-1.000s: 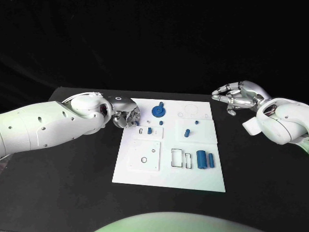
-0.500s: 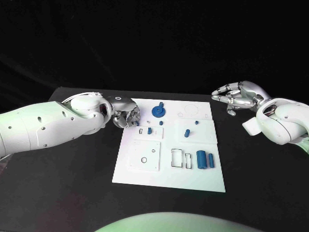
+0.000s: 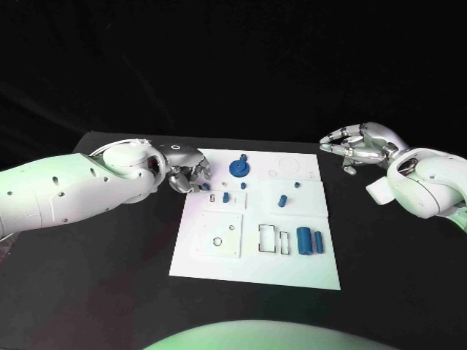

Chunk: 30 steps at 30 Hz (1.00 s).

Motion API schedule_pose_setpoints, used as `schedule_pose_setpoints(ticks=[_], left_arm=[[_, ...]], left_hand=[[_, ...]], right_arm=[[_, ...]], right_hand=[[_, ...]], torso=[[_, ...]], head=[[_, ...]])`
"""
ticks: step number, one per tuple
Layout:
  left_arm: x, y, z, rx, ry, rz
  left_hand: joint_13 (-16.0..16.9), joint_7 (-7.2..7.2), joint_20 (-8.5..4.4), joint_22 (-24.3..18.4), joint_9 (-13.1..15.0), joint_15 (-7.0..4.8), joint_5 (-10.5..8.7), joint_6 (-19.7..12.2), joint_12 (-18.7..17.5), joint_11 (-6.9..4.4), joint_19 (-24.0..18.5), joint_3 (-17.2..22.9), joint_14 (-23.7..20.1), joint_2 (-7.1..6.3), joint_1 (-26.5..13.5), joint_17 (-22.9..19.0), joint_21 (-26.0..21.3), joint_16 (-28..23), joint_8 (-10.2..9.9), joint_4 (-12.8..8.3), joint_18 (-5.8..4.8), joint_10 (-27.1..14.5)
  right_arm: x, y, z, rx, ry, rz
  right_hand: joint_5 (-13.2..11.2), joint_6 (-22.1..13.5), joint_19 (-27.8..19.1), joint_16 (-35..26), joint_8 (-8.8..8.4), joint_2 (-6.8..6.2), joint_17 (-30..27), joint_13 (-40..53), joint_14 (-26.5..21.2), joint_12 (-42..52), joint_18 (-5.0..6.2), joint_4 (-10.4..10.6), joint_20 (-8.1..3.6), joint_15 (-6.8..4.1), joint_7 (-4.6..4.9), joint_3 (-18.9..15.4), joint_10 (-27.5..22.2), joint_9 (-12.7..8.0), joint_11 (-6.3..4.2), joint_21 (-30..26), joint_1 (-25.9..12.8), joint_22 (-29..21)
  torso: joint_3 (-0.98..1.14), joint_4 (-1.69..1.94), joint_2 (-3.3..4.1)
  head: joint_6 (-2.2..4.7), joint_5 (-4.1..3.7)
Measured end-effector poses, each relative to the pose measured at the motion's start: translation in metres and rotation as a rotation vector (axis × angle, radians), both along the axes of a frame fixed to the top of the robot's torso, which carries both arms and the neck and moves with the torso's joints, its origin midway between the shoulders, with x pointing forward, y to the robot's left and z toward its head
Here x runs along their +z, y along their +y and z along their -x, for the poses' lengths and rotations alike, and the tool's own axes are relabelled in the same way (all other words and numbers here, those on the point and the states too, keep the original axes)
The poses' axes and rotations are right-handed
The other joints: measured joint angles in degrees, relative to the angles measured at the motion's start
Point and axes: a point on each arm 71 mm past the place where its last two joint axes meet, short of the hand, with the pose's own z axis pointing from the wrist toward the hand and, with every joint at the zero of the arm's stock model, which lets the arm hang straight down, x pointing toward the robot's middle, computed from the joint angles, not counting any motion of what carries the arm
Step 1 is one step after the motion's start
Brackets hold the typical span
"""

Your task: Assemble the parts on the task board

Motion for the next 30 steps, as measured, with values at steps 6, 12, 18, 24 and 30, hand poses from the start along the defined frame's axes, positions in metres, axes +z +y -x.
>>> schedule_pose_setpoints(ticks=[6,12,18,24,30], left_arm=[[0.024,-0.001,-0.003,0.01,-0.047,0.065],[0.055,0.0,-0.011,0.019,-0.097,0.102],[0.069,-0.001,-0.019,0.024,-0.112,0.073],[0.062,-0.009,-0.021,-0.007,-0.086,-0.014],[0.051,-0.018,-0.018,-0.048,-0.065,-0.107]], left_hand=[[-0.07,-0.22,-0.26,-0.23,0.54,0.0,0.0,0.23,1.06,0.12,0.26,-10.39,0.0,2.66,-0.15,0.0,-0.57,0.0,3.27,0.11,0.0,0.92],[0.78,-0.6,0.32,-1.27,3.7,0.0,0.0,-3.72,3.17,-0.33,-0.33,-21.7,0.0,4.8,0.45,-0.01,-1.55,0.0,12.61,0.1,0.01,1.34],[2.85,-2.0,-0.57,-0.68,7.58,-0.94,0.0,-4.54,4.99,-2.17,-0.09,-29.26,0.1,6.49,1.54,-0.01,-1.55,0.0,23.08,0.15,0.0,3.56],[5.92,-3.53,-1.14,-0.39,9.23,-1.68,0.0,-2.49,5.99,-3.17,0.08,-31.16,0.19,7.03,1.48,-0.01,-1.33,0.0,26.25,0.2,0.0,6.04],[4.46,-4.21,-1.96,-1.7,9.2,-2.28,0.0,-3.18,4.94,-3.9,-0.74,-33.31,0.21,7.33,1.17,-0.01,-2.28,-0.21,24.98,0.22,0.01,5.29]], right_arm=[[0.0,-0.001,0.0,-0.002,0.0,0.001],[-0.001,-0.002,-0.001,-0.005,0.0,0.002],[-0.001,-0.002,-0.001,-0.006,0.0,0.002],[-0.001,-0.002,-0.002,-0.006,0.001,0.003],[-0.001,-0.001,-0.002,-0.006,0.001,0.002]], right_hand=[[0.0,0.0,0.0,0.0,0.0,0.0,0.0,0.0,0.0,0.0,0.0,0.0,0.0,0.0,0.0,0.0,0.0,0.0,0.0,0.0,0.0,0.0],[0.0,0.0,0.0,0.0,0.0,0.0,0.0,0.0,0.0,0.0,0.0,0.0,0.0,0.0,0.0,0.0,0.0,0.0,0.0,0.0,0.0,0.0],[0.0,0.0,0.0,0.0,0.0,0.0,0.0,0.0,0.0,0.0,-0.01,0.0,0.0,0.0,0.0,0.0,0.0,0.0,0.0,0.0,0.0,0.0],[0.0,0.0,0.0,0.0,0.0,0.0,0.01,0.0,0.0,0.0,-0.01,0.16,0.0,0.0,0.0,-0.17,0.0,0.0,0.0,0.0,0.0,0.0],[0.0,0.0,0.0,0.0,0.0,0.0,0.01,0.0,0.0,0.0,-0.01,0.16,0.0,0.0,0.0,-0.17,0.0,0.0,0.0,0.01,0.0,0.01]], torso=[[-0.03,0.0,0.0],[-0.03,0.01,-0.02],[0.04,0.03,-0.07],[0.02,0.03,-0.05],[0.01,0.11,-0.04]], head=[[0.04,-0.15],[0.1,-0.1],[0.2,-0.03],[0.35,-0.08],[0.4,-0.14]])
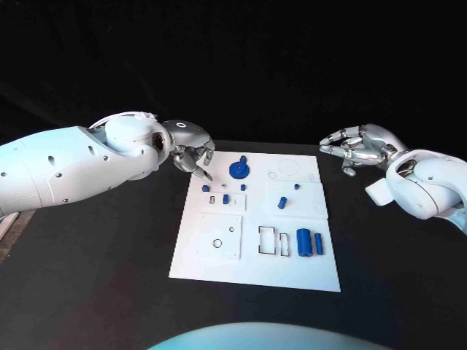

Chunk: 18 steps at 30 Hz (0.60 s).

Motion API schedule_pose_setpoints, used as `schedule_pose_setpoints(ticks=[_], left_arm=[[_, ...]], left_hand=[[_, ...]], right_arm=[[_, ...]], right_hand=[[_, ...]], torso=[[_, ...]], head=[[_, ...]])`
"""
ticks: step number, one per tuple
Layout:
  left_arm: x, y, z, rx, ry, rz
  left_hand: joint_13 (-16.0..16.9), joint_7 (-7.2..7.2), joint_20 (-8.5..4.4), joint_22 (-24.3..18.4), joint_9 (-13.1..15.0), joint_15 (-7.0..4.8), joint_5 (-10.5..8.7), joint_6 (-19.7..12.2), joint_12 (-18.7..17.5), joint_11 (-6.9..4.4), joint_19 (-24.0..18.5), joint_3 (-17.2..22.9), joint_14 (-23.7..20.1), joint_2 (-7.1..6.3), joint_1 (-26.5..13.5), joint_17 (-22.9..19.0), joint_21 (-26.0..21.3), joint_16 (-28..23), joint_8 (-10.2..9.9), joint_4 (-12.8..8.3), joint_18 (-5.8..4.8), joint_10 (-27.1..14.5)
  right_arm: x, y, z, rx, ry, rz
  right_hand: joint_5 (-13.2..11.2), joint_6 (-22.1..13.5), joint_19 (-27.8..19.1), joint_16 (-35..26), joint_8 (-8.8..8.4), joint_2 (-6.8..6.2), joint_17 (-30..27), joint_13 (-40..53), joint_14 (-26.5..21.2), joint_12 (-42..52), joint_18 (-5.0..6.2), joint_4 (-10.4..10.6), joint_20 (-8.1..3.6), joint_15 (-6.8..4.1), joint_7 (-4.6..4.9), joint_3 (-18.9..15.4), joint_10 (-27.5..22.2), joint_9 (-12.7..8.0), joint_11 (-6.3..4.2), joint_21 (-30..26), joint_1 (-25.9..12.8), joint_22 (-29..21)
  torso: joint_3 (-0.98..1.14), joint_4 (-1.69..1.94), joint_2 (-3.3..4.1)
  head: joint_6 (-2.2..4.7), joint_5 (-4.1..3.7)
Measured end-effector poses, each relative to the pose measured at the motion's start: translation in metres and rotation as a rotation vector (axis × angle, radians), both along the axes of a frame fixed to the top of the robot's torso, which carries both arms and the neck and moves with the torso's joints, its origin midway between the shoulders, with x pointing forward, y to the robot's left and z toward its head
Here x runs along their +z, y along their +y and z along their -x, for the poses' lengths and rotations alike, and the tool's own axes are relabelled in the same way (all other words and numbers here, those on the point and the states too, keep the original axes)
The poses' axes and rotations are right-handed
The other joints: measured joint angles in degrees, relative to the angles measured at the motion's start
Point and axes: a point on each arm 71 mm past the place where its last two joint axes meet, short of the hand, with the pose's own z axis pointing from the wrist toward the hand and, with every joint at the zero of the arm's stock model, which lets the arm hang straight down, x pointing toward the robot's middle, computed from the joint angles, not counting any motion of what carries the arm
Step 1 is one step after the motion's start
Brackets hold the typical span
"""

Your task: Assemble the parts on the task board

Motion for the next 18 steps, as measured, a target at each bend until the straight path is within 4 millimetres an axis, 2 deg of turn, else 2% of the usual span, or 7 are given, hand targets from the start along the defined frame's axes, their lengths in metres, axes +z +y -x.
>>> schedule_pose_setpoints(ticks=[6,14,18], left_arm=[[-0.014,-0.005,0.004,-0.031,0.02,-0.093],[-0.021,-0.011,0.008,-0.064,0.026,-0.155],[-0.027,-0.014,0.01,-0.079,0.027,-0.185]], left_hand=[[0.46,-0.33,0.0,0.05,0.14,0.0,0.0,0.37,0.0,0.0,0.0,-1.58,0.0,0.31,-0.31,0.0,0.0,-0.01,-0.23,0.03,0.0,0.0],[0.87,-0.41,0.0,0.1,1.27,-0.2,0.0,2.95,0.0,-0.2,0.0,-2.83,-0.21,0.57,-1.09,-0.01,0.0,-0.01,-0.23,0.04,0.0,0.2],[0.49,-0.51,-0.2,-0.13,1.45,-0.2,0.0,3.04,-0.35,-0.2,-0.21,-2.83,-0.21,0.57,-1.09,-0.01,-0.22,-0.01,-0.35,0.05,0.0,0.2]], right_arm=[[-0.001,0.0,0.0,0.0,0.002,0.0],[-0.002,0.0,0.001,0.0,0.004,0.0],[-0.002,0.0,0.001,0.001,0.005,0.0]], right_hand=[[0.0,0.0,0.0,0.0,0.0,0.0,0.0,0.0,0.0,0.0,0.0,0.0,0.0,0.0,0.0,0.0,0.0,0.0,0.0,0.0,0.0,0.0],[0.0,0.0,0.0,0.0,0.0,0.0,0.0,0.0,0.0,0.0,0.0,0.0,0.0,0.0,0.0,0.0,0.0,0.0,0.0,0.0,0.0,0.0],[0.0,0.0,0.0,0.0,0.0,0.0,0.0,0.0,0.0,0.0,0.0,0.0,0.0,0.0,0.0,0.0,0.0,0.0,0.0,0.0,0.0,0.0]], torso=[[-0.03,0.0,0.03],[-0.08,-0.07,0.08],[-0.07,-0.07,0.08]], head=[[0.01,0.03],[-0.14,0.06],[-0.22,0.13]])
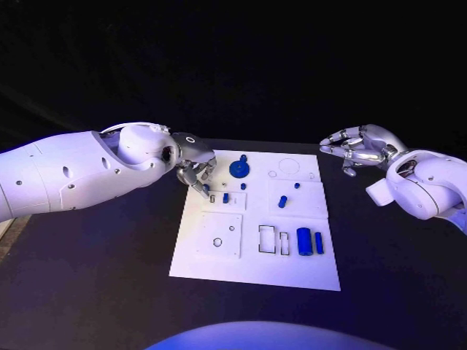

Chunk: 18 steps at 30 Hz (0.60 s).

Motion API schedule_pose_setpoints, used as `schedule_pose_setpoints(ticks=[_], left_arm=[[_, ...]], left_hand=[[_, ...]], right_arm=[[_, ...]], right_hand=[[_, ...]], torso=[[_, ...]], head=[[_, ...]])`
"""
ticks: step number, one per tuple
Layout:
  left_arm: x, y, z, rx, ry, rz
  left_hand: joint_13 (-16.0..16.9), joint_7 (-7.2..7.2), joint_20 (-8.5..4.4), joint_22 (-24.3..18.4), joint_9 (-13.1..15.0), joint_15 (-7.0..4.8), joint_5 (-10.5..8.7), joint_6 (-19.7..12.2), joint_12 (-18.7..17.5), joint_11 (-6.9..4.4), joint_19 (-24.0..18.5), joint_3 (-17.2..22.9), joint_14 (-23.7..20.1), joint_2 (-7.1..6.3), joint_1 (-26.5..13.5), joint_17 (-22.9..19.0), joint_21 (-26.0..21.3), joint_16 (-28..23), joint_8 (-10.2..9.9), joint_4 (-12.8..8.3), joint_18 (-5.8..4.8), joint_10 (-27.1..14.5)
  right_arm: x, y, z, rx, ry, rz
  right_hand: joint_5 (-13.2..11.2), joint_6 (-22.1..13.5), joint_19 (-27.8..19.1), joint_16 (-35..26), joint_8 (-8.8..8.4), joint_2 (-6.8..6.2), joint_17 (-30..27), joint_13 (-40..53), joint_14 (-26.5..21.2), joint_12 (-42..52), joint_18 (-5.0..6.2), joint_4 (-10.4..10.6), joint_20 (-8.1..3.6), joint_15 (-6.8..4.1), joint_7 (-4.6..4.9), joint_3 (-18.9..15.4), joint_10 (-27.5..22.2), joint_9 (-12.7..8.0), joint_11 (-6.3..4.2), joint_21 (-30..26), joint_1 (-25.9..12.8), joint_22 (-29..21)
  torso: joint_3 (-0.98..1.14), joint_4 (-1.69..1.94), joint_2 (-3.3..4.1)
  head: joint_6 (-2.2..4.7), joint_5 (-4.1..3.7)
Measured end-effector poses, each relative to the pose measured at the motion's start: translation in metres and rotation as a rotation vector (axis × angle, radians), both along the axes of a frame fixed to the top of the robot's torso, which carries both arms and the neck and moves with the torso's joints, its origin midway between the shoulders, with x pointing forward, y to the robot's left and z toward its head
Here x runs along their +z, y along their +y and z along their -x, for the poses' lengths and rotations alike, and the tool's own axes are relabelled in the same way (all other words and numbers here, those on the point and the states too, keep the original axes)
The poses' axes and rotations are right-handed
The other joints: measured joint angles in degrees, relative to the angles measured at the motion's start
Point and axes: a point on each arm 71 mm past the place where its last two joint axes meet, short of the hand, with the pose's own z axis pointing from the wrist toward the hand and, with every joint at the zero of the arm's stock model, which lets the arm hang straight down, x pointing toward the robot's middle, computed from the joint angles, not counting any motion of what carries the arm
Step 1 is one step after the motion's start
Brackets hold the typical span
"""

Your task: Assemble the parts on the task board

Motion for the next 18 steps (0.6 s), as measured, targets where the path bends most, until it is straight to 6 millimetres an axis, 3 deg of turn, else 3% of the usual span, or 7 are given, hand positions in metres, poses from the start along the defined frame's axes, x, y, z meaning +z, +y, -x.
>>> schedule_pose_setpoints(ticks=[7,18], left_arm=[[-0.0055,-0.0016,0.0006,-0.017,-0.007,-0.036],[-0.0064,0.0021,-0.0029,-0.008,-0.019,-0.055]], left_hand=[[-0.88,0.03,-0.2,-0.32,-0.8,0.0,0.0,-2.93,-1.13,-0.08,-0.2,0.47,0.0,1.68,2.95,0.0,-0.45,0.0,-5.86,-0.09,0.0,-0.33],[-1.34,0.44,0.02,-0.42,-1.24,0.0,0.0,-3.34,-1.99,0.32,-0.42,4.01,0.0,2.34,4.77,0.0,-0.63,0.0,-9.3,-0.18,0.0,-0.74]], right_arm=[[-0.0005,0.0002,0.0003,0.001,0.001,0.0],[-0.0008,0.0008,0.0004,0.003,0.002,-0.001]], right_hand=[[0.0,0.0,0.0,0.0,0.0,0.0,0.0,0.0,0.0,0.0,0.0,0.0,0.0,0.0,0.0,0.0,0.0,0.0,0.0,0.0,0.0,0.0],[0.0,0.0,0.0,0.0,0.0,0.0,0.0,0.0,0.0,0.0,0.0,0.0,0.0,0.0,0.0,0.0,0.0,0.0,0.0,0.0,0.0,0.0]], torso=[[-0.02,-0.05,0.09],[0.07,-0.08,0.06]], head=[[-0.08,-0.07],[-0.4,-0.21]])
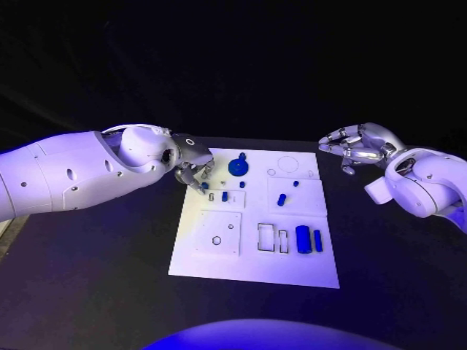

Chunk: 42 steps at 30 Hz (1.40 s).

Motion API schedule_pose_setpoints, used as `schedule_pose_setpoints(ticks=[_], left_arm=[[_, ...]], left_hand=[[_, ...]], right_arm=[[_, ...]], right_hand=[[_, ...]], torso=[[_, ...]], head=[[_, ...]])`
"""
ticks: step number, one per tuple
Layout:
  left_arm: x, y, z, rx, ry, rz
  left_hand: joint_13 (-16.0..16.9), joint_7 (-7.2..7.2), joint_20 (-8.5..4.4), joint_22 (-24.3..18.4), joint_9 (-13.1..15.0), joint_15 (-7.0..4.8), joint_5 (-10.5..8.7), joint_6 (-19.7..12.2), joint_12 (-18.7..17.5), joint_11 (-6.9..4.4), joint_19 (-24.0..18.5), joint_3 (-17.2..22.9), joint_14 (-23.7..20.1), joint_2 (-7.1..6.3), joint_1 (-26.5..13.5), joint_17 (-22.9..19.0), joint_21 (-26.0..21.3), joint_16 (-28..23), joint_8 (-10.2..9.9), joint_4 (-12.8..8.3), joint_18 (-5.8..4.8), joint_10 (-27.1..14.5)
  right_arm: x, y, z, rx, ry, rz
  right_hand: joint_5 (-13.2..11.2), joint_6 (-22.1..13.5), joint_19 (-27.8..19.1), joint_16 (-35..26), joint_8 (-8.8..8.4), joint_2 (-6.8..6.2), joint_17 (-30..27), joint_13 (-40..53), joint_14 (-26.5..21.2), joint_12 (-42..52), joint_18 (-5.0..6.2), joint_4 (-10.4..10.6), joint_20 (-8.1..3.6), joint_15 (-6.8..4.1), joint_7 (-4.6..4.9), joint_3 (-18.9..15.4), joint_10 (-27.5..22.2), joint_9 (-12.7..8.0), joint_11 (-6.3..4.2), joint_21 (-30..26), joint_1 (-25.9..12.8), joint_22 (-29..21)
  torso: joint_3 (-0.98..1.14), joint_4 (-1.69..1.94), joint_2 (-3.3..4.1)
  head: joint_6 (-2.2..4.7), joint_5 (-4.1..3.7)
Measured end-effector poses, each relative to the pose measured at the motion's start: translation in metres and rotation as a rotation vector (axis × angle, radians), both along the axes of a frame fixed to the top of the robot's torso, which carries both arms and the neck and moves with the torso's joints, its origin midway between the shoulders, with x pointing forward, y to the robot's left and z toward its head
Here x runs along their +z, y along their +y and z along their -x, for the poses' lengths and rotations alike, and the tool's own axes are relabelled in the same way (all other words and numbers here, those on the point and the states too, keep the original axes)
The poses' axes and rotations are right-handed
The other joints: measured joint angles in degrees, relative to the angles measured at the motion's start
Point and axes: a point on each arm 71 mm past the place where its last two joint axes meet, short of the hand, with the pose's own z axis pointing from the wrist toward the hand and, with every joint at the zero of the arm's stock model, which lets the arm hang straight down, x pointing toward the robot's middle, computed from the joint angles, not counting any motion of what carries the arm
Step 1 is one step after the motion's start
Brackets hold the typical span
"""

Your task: Assemble the parts on the task board

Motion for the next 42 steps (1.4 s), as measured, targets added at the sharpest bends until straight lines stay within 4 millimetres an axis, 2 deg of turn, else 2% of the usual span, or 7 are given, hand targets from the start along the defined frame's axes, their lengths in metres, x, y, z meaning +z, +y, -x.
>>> schedule_pose_setpoints(ticks=[6,7,14,20,22,24,42], left_arm=[[-0.0002,-0.001,-0.0011,0.001,0.0,-0.002],[-0.0003,-0.001,-0.0013,0.001,0.0,-0.003],[-0.001,-0.0015,-0.0028,0.004,0.007,-0.01],[-0.0015,-0.0031,-0.0032,0.001,0.013,-0.013],[-0.0017,-0.0034,-0.0034,0.001,0.014,-0.014],[-0.0019,-0.0037,-0.0037,0.0,0.016,-0.015],[-0.0038,-0.0086,-0.0033,-0.009,0.037,-0.019]], left_hand=[[0.05,0.0,0.0,0.0,-0.1,0.0,0.0,0.0,-0.24,0.0,0.0,1.69,0.0,0.02,0.02,0.0,-0.21,0.0,-0.96,0.08,0.0,0.0],[0.07,0.06,0.0,0.0,-0.11,0.0,0.0,0.06,-0.24,0.0,0.0,2.55,0.0,0.48,0.48,0.0,-0.21,0.0,-1.13,0.03,0.0,0.0],[0.3,0.32,0.0,0.09,-0.87,0.0,0.0,2.49,-0.77,0.0,0.0,9.27,0.0,0.28,0.73,0.0,-0.21,0.0,-4.43,0.1,0.0,0.0],[0.64,0.3,0.0,0.23,-1.27,0.0,0.0,4.45,-1.12,0.0,0.0,16.38,0.0,-1.06,-0.61,0.0,-0.44,0.0,-7.22,0.09,0.0,0.01],[0.84,0.44,0.0,0.29,-1.32,0.0,0.0,5.18,-1.12,0.0,0.0,19.23,0.0,-2.23,-1.17,0.0,-0.44,0.0,-8.24,0.08,0.0,0.01],[0.99,0.41,0.0,0.4,-1.32,0.0,0.0,5.76,-1.12,0.0,0.0,21.08,0.0,-2.28,-1.22,0.0,-0.44,0.0,-8.55,0.07,0.0,0.01],[1.13,0.62,0.0,0.52,-1.22,0.01,0.0,6.38,-1.12,0.0,0.01,23.76,0.0,-3.78,-1.67,-0.01,-0.44,0.0,-9.55,-0.06,0.0,0.01]], right_arm=[[-0.0005,0.0007,0.0,0.002,0.001,0.0],[-0.0006,0.0008,0.0,0.002,0.001,-0.001],[-0.0009,0.0012,0.0,0.003,0.002,-0.001],[-0.001,0.0017,0.0,0.005,0.002,-0.001],[-0.0011,0.0019,0.0,0.005,0.003,-0.002],[-0.0011,0.0019,0.0,0.005,0.003,-0.002],[-0.0013,0.0028,0.0001,0.008,0.004,-0.003]], right_hand=[[0.0,0.0,0.0,0.0,0.0,0.0,0.0,0.0,0.0,0.0,0.0,0.0,0.0,0.0,0.0,0.0,0.0,0.0,0.0,0.0,0.0,0.0],[0.0,0.0,0.0,0.0,0.0,0.0,0.01,0.0,0.0,0.0,0.0,0.01,0.0,0.0,0.0,0.0,0.0,0.0,0.0,0.0,0.0,0.0],[0.0,0.0,0.0,0.0,0.0,0.0,0.09,0.0,0.0,0.0,0.0,0.41,0.0,0.0,0.0,-0.07,0.0,0.0,0.0,0.0,0.0,0.0],[0.0,0.0,0.0,0.0,0.0,0.0,0.09,0.0,0.0,0.0,0.0,0.4,0.0,0.0,0.0,-0.08,0.0,0.0,0.0,0.0,0.0,0.0],[0.0,0.0,0.0,0.0,0.0,0.0,0.09,0.0,0.0,0.0,0.0,0.4,0.0,0.0,0.0,-0.07,0.0,0.0,0.0,0.0,0.0,0.0],[0.0,0.0,0.0,0.0,0.0,0.0,0.09,0.0,0.0,0.0,0.0,0.4,0.0,0.0,0.0,-0.07,0.0,0.0,0.0,0.0,0.0,0.0],[0.24,0.0,0.0,0.0,0.22,0.0,0.08,0.15,0.0,0.0,0.0,0.4,0.0,0.0,0.0,-0.07,0.0,0.0,0.0,0.0,0.0,0.0]], torso=[[0.04,0.04,-0.02],[0.03,0.04,-0.04],[0.03,0.04,-0.08],[0.03,0.07,-0.1],[0.04,0.07,-0.12],[0.04,0.07,-0.12],[-0.01,0.07,-0.08]], head=[[-0.15,-0.01],[-0.18,-0.01],[-0.24,0.02],[-0.23,0.04],[-0.22,0.03],[-0.21,0.02],[-0.45,-0.19]])
